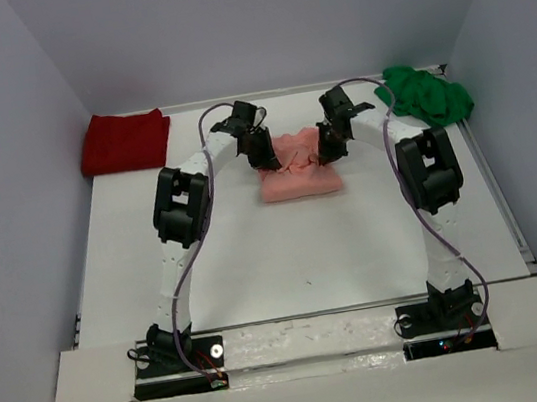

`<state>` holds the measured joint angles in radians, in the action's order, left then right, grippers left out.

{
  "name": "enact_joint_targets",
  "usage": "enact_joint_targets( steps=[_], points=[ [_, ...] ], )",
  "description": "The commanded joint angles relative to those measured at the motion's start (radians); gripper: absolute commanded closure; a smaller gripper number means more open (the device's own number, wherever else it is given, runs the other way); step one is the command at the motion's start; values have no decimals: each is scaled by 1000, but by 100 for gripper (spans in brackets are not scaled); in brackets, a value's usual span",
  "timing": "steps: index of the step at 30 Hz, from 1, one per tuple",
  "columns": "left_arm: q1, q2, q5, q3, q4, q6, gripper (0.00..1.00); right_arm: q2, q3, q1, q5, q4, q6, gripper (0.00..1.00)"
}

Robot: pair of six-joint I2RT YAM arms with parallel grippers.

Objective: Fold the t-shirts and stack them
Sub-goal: Fold the long partially folded tshirt into a neat square

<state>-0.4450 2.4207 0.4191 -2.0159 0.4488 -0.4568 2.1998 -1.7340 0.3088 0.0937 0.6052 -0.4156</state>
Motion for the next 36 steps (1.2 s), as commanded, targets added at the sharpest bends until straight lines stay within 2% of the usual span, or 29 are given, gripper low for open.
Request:
enact_joint_targets(
  steps=[1, 4, 11, 13, 18, 20, 25, 29, 36],
  points=[
    [-15, -133, -89, 187, 192, 38, 100, -9, 107, 15, 154, 77, 8, 100],
    [-26, -259, -103, 433, 142, 11, 100, -87, 235, 15, 217, 94, 14, 100],
    [-99, -480, -109, 721, 85, -62, 100, -313, 543, 27, 285, 93, 18, 100],
    [-135, -564, -97, 846, 62, -98, 100, -414, 643, 52, 296, 111, 15, 100],
    [-222, -731, -82, 982, 53, -181, 100, -627, 813, 104, 330, 156, -18, 100],
    [-264, -808, -98, 1003, 89, -200, 100, -724, 856, 115, 331, 194, -40, 100],
    [-278, -974, -149, 1026, 177, -250, 100, -888, 861, 128, 325, 267, -83, 100],
    [-278, -1044, -192, 1005, 217, -273, 100, -923, 841, 128, 330, 289, -98, 100],
    [-274, -1063, -269, 899, 283, -284, 100, -918, 732, 128, 294, 309, -89, 100]
  ],
)
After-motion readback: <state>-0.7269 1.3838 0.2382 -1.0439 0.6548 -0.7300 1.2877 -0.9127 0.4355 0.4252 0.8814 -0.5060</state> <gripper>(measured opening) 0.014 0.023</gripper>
